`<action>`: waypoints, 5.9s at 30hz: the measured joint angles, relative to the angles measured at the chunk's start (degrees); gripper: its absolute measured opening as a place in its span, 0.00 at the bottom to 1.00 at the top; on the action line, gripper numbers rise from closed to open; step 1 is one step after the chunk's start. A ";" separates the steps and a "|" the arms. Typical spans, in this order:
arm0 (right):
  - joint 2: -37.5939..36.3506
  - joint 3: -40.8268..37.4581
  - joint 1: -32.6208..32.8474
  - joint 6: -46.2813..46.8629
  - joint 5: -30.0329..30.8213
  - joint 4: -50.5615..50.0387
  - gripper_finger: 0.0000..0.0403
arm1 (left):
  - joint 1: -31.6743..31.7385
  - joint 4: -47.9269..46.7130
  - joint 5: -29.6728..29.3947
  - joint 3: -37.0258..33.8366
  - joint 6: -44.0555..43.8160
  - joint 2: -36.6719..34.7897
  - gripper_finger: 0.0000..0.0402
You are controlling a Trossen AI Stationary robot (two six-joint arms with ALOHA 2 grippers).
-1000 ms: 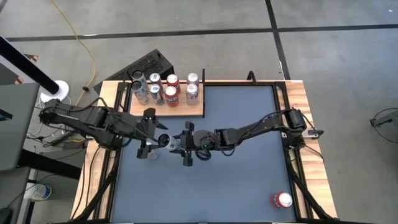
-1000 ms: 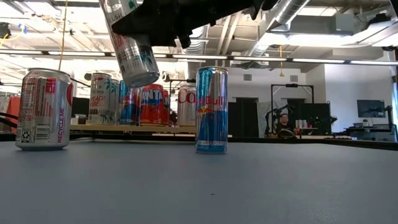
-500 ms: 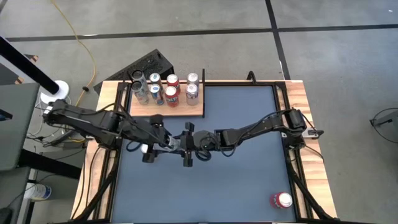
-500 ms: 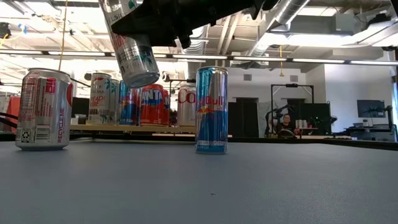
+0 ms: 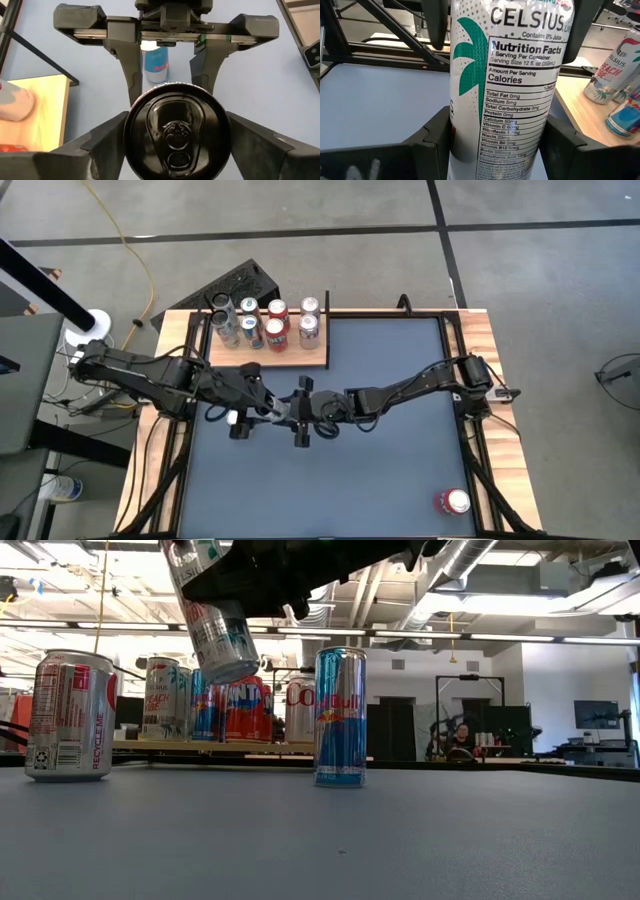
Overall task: Place canned beverage on shelf
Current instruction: Put the white pink soda can on the shelf aligned with the other white pink soda cans
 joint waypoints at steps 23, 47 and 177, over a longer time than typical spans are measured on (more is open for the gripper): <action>-0.59 0.00 -0.35 2.57 -1.18 -1.44 0.78 | -0.05 -1.64 0.27 0.06 -1.48 0.00 0.60; -21.40 -0.02 4.57 3.62 1.61 -35.48 0.98 | 26.28 -28.69 -0.84 8.48 9.28 -1.29 0.60; -28.33 -0.07 -9.86 -10.93 -6.12 -49.59 0.83 | 75.69 -25.08 15.38 2.68 26.45 -2.25 0.71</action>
